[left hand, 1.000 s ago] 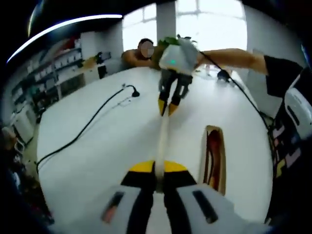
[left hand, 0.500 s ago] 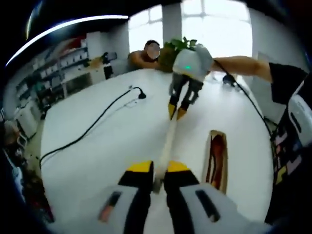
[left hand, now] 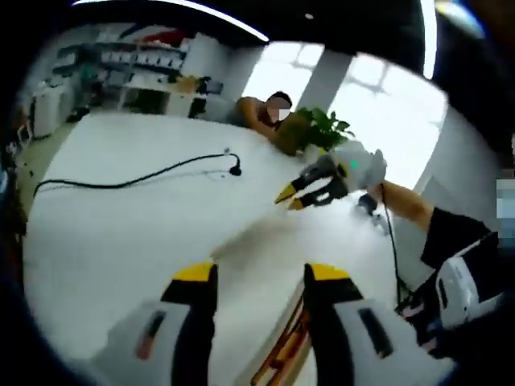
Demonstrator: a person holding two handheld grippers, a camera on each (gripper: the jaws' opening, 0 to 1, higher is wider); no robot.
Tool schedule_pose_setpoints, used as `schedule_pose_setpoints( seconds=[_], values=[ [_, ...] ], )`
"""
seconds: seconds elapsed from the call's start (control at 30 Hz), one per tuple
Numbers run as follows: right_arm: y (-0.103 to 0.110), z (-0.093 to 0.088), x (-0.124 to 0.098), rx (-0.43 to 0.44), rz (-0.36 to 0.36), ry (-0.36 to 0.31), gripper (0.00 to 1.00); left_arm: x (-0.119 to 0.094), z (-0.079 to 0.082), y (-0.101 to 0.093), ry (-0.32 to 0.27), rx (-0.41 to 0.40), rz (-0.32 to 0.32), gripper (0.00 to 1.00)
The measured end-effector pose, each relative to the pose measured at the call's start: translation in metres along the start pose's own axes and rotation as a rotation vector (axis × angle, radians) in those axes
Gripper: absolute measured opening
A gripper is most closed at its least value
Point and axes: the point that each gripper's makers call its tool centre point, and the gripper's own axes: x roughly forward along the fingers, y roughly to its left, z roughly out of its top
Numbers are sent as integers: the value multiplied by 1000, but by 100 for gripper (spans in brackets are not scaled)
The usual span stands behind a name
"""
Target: Arrange the utensils inside the cutlery case until each visible utensil rests in its matching compartment.
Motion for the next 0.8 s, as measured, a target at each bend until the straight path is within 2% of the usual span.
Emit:
schedule_pose_setpoints(
  seconds=[0.1,0.2,0.23,0.3,0.37,0.47,0.53,0.63,0.7,0.77,0.8],
  values=[
    [-8,2,-6,-41,-76,8,2,-2,15,-11,-82,-159,-96,51],
    [-17,1,-13,-50,-157,21,2,-4,16,-8,-88,-134,-86,53],
    [-20,0,-16,-77,-191,38,2,-4,21,-13,-113,-178,-110,54],
    [-30,3,-22,-126,-274,48,2,-6,33,-24,-180,-321,-182,58],
    [-33,5,-25,-135,-307,38,2,-8,38,-24,-214,-406,-209,61],
    [-39,11,-33,-180,-384,31,2,-8,34,-19,-207,-392,-189,58],
    [-46,13,-38,-215,-451,30,2,-9,36,-20,-226,-421,-200,57],
    [-46,16,-42,-198,-471,9,2,-8,42,-25,-268,-513,-245,52],
    [-45,17,-43,-201,-475,2,2,-7,44,-26,-283,-553,-266,45],
    [-46,19,-45,-207,-490,-13,2,-4,42,-25,-288,-538,-256,35],
    [-47,19,-46,-209,-495,-15,3,-3,41,-25,-282,-529,-245,34]
  ],
)
